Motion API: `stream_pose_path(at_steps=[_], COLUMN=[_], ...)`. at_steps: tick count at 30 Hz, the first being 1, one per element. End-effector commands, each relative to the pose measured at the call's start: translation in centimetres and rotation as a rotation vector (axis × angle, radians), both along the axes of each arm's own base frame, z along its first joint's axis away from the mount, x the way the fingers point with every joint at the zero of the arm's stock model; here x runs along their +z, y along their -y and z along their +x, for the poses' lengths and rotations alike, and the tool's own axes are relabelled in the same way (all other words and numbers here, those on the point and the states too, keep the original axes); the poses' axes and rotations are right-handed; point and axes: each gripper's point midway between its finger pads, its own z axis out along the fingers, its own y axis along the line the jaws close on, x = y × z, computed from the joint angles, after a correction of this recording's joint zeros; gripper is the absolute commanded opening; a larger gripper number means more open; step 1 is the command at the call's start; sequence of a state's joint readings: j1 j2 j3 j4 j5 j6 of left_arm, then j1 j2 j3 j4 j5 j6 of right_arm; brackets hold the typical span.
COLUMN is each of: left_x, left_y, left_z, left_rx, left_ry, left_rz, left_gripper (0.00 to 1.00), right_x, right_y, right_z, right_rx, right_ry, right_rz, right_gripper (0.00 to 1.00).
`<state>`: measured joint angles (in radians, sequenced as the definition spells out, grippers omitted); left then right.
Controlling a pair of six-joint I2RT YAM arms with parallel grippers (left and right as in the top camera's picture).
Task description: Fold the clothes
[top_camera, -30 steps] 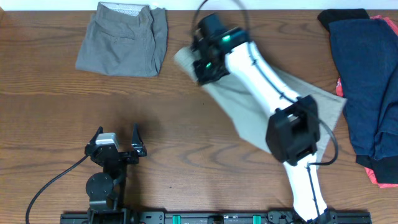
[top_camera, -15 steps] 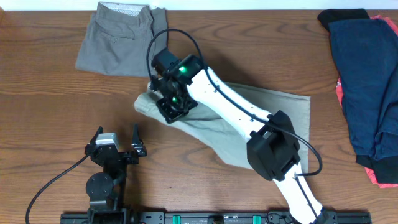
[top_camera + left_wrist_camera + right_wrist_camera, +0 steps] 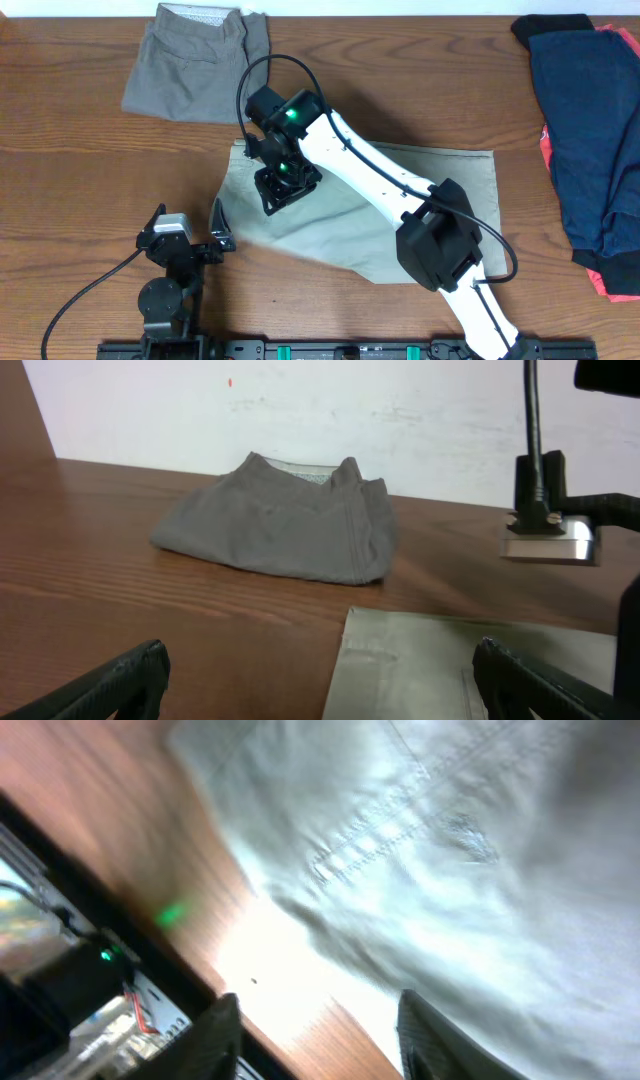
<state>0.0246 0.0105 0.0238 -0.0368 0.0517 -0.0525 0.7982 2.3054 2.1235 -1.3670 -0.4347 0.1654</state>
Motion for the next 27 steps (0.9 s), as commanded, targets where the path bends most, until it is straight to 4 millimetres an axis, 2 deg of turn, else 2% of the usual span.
stream_pose_path(at_steps=[1,5,9,14,18,21,24,27], left_x=[-1.5,-1.5,-1.5,-1.5,-1.5,-1.5,-1.5,-1.5], left_y=[-0.3,-0.3,-0.3,-0.3,-0.3,-0.3,-0.3,-0.3], left_z=[-0.1,-0.1,-0.1,-0.1,-0.1,-0.1,-0.1,-0.1], left_rx=[0.019,0.019,0.019,0.019,0.019,0.019,0.019,0.019], left_ry=[-0.043,-0.043,-0.043,-0.043,-0.043,-0.043,-0.043,-0.043], left_rz=[-0.004,-0.004,-0.004,-0.004,-0.004,-0.004,-0.004,-0.004], left_gripper=[0.98,0.98,0.98,0.98,0.98,0.98,0.98,0.98], right_x=[0.9,0.4,0.0,-0.1,0.3,1.6,4.1,6.5], right_y=[2.2,6.3,12.5,21.1,26.5,30.0,33.2,35.2], right_z=[2.1,4.1,7.1,10.8,11.6,12.0,12.2,11.8], right_rx=[-0.028,-0.088,-0.203,-0.45,-0.615,-0.719,-0.81,-0.867], right_ry=[0.049,0.053,0.073,0.09,0.046,0.054,0.117,0.158], right_rz=[-0.024,-0.133,-0.282,-0.462,-0.54,-0.577,-0.611,-0.604], right_gripper=[0.54,0.55,0.52,0.51,0.5,0.5,0.52,0.55])
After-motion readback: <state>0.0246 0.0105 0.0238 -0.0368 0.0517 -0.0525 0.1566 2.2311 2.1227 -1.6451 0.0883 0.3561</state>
